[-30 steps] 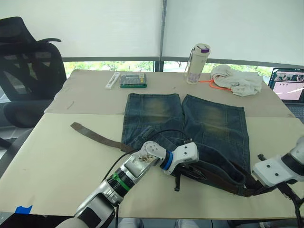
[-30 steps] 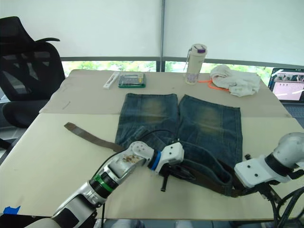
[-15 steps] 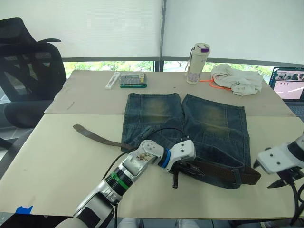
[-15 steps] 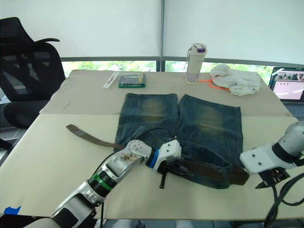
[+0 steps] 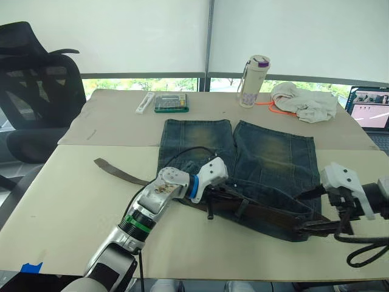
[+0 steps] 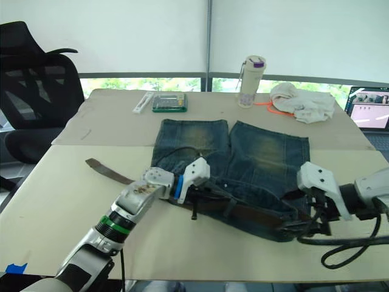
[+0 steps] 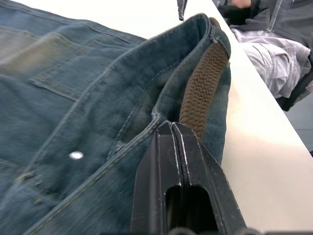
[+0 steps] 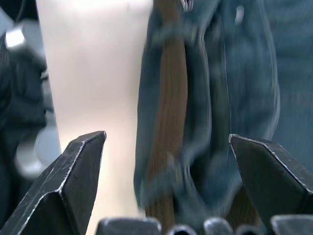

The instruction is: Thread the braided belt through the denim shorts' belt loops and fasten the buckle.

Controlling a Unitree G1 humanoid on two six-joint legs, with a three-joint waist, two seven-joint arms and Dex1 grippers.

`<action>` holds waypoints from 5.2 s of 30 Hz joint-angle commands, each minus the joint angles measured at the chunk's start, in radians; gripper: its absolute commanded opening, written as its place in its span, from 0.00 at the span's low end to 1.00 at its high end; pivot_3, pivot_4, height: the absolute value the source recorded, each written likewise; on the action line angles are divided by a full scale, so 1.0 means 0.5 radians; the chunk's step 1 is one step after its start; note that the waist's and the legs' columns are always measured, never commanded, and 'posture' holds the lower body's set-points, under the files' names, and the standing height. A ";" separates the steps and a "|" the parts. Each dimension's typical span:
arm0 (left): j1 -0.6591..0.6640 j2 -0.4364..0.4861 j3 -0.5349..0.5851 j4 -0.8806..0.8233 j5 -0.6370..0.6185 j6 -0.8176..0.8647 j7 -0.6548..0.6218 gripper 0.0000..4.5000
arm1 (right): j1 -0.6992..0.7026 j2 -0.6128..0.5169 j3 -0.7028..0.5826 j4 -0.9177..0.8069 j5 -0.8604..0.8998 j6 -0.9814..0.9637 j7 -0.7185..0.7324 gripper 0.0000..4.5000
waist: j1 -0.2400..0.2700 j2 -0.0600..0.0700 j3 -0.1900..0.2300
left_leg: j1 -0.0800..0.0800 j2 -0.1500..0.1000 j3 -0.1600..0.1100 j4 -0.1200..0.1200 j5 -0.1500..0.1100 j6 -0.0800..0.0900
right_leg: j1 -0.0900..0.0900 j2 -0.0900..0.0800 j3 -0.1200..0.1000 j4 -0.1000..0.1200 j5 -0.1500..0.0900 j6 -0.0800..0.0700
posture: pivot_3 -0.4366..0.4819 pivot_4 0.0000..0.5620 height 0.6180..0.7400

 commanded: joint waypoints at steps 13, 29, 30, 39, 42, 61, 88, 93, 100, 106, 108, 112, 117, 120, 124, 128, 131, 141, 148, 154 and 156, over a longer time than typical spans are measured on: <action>-0.031 0.098 0.207 -0.076 -0.062 -0.014 0.071 0.00 | -0.171 0.036 0.383 0.327 -0.597 -0.239 0.026 0.19 | 0.005 0.000 0.000 | -0.001 -0.004 0.001 0.002 0.000 0.000 | 0.000 0.002 0.000 -0.001 0.000 0.002 | 0.48 0.27 0.97; 0.002 0.088 0.176 -0.080 -0.053 -0.018 0.128 0.00 | -0.511 -0.203 0.612 1.356 -0.885 -0.224 0.480 0.01 | 0.002 0.000 0.000 | -0.001 -0.004 0.003 0.002 0.000 0.000 | 0.001 0.002 0.001 -0.001 0.000 0.002 | 0.48 0.27 0.97; 0.005 0.089 0.178 -0.084 -0.054 -0.015 0.131 0.00 | -0.558 -0.171 0.601 1.429 -0.898 -0.294 0.448 0.01 | 0.001 0.000 0.000 | 0.000 -0.003 0.003 0.002 0.001 -0.001 | 0.001 0.002 0.001 -0.001 0.000 0.002 | 0.48 0.27 0.97; 0.026 0.107 0.324 -0.135 -0.168 -0.045 0.146 0.00 | -0.874 -0.025 0.368 1.495 -0.800 -0.615 0.400 0.51 | -0.029 0.002 0.001 | 0.001 -0.003 0.003 -0.002 0.003 -0.005 | 0.000 0.003 0.001 -0.001 0.000 0.002 | 0.48 0.27 0.97; 0.052 0.145 0.385 -0.183 -0.217 -0.058 0.116 0.00 | -0.870 -0.079 0.280 1.349 -0.714 -0.490 0.481 0.74 | -0.028 0.003 0.000 | 0.001 -0.003 0.003 -0.001 0.003 -0.005 | 0.001 0.003 0.001 -0.002 0.000 0.002 | 0.48 0.27 0.97; 0.552 0.728 0.898 -0.695 -0.681 0.241 0.091 0.00 | -0.717 1.296 1.050 -0.179 -0.584 0.049 -0.666 0.97 | -0.026 -0.002 0.003 | -0.003 -0.004 -0.002 0.001 0.002 -0.005 | 0.000 0.001 -0.002 0.001 0.002 0.000 | 0.48 0.27 0.97; 0.493 0.628 0.940 -0.588 -0.709 0.181 0.328 0.00 | -0.664 1.372 0.261 -0.005 -0.431 0.387 -0.989 0.01 | -0.039 -0.002 0.003 | 0.002 -0.001 -0.002 -0.006 0.006 -0.012 | 0.000 0.011 -0.002 0.001 0.002 -0.001 | 0.48 0.27 0.97; 0.522 0.582 0.936 -0.591 -0.747 0.248 0.408 0.00 | -0.501 1.107 0.203 0.002 -0.461 0.325 -0.874 0.01 | -0.045 -0.002 0.003 | 0.003 -0.001 -0.001 -0.008 0.005 -0.010 | 0.001 0.010 -0.001 -0.001 0.002 -0.001 | 0.48 0.27 0.97; 0.605 0.312 0.960 -0.762 -0.950 0.641 0.872 0.00 | -0.388 1.167 0.203 -0.123 -0.452 0.314 -1.021 0.09 | -0.047 -0.002 0.003 | 0.004 0.000 -0.002 -0.008 0.005 -0.010 | 0.000 0.010 0.002 0.000 0.002 -0.001 | 0.48 0.27 0.97; 0.722 -0.075 1.145 -0.883 -1.370 1.109 1.511 0.00 | -0.386 1.161 0.165 -0.162 -0.422 0.253 -1.039 0.53 | -0.041 -0.003 0.004 | 0.004 0.000 -0.004 -0.008 0.005 -0.009 | 0.001 0.008 0.002 0.000 0.002 -0.001 | 0.48 0.27 0.97; 0.741 -0.182 1.155 -0.899 -1.373 1.180 1.725 0.00 | -0.389 1.155 0.146 -0.161 -0.414 0.224 -1.030 0.69 | -0.039 -0.003 0.004 | 0.005 -0.001 -0.004 -0.008 0.004 -0.008 | 0.003 0.007 0.001 -0.001 0.002 0.000 | 0.48 0.27 0.97; 0.730 -0.299 1.131 -0.924 -1.300 1.222 2.006 0.00 | -0.389 1.153 0.058 -0.223 -0.237 0.237 -0.923 0.99 | -0.042 -0.004 0.004 | 0.005 -0.002 -0.004 -0.008 0.004 -0.008 | 0.003 0.007 0.001 -0.001 0.002 -0.001 | 0.48 0.27 0.97; 0.649 -0.410 1.231 -0.914 -1.291 1.197 2.280 0.00 | -0.363 1.111 -0.005 -0.274 -0.128 0.239 -0.843 0.99 | -0.039 -0.004 0.004 | 0.005 -0.002 -0.005 -0.008 0.004 -0.007 | 0.004 0.007 0.002 -0.002 0.002 -0.001 | 0.48 0.27 0.97; 0.666 -0.446 1.307 -0.941 -1.405 1.156 2.278 0.00 | -0.364 1.106 0.012 -0.267 -0.165 0.199 -0.865 0.99 | -0.041 -0.004 0.004 | 0.005 -0.002 -0.004 -0.008 0.003 -0.007 | 0.003 0.007 0.002 -0.002 0.002 -0.001 | 0.48 0.27 0.97; 0.698 -0.388 1.392 -0.962 -1.557 1.173 2.216 0.18 | -0.377 1.120 0.019 -0.262 -0.154 0.195 -0.894 1.00 | -0.042 -0.004 0.004 | 0.005 -0.002 -0.004 -0.008 0.004 -0.008 | 0.003 0.007 0.002 -0.001 0.002 -0.001 | 0.48 0.27 0.97; 0.664 -0.321 1.339 -0.966 -1.489 1.141 2.252 0.49 | -0.385 1.108 0.024 -0.250 -0.154 0.184 -0.891 1.00 | -0.038 -0.004 0.004 | 0.005 -0.003 -0.004 -0.008 0.004 -0.008 | 0.003 0.007 0.002 -0.002 0.002 -0.001 | 0.48 0.27 0.97; 0.614 0.082 0.916 -0.999 -0.924 0.818 2.024 0.69 | -0.406 1.107 0.028 -0.251 -0.147 0.191 -0.903 1.00 | -0.036 -0.006 0.005 | 0.005 -0.003 -0.004 -0.008 0.004 -0.008 | 0.003 0.007 0.001 -0.002 0.002 -0.001 | 0.48 0.27 0.97; 0.384 0.803 0.276 -0.122 -0.075 -0.472 0.747 0.99 | -0.472 1.089 0.063 -0.237 -0.126 0.232 -0.903 1.00 | -0.037 -0.005 0.005 | 0.007 -0.002 0.001 -0.015 0.006 -0.013 | -0.001 0.010 0.000 -0.004 0.001 -0.005 | 0.48 0.27 0.97; -0.033 0.545 0.277 0.711 -0.019 -0.771 0.270 0.99 | -0.475 1.097 0.078 -0.268 -0.113 0.249 -0.931 1.00 | -0.019 -0.006 0.006 | 0.000 -0.004 0.001 -0.009 0.004 -0.008 | -0.001 0.010 -0.003 -0.004 0.002 -0.003 | 0.48 0.27 0.97; -0.152 0.620 0.195 0.956 0.103 -0.815 -0.204 0.87 | -0.452 1.069 0.066 -0.276 -0.119 0.243 -0.936 1.00 | -0.045 -0.006 0.006 | -0.002 -0.003 0.001 -0.009 0.004 -0.008 | -0.002 0.012 -0.003 -0.002 0.002 -0.003 | 0.48 0.27 0.97; -0.174 0.646 0.192 1.017 0.146 -0.845 -0.284 0.75 | -0.444 1.053 0.051 -0.275 -0.117 0.243 -0.931 1.00 | -0.045 -0.006 0.006 | -0.003 -0.003 0.001 -0.009 0.004 -0.008 | -0.003 0.012 -0.003 -0.003 0.002 -0.003 | 0.48 0.27 0.97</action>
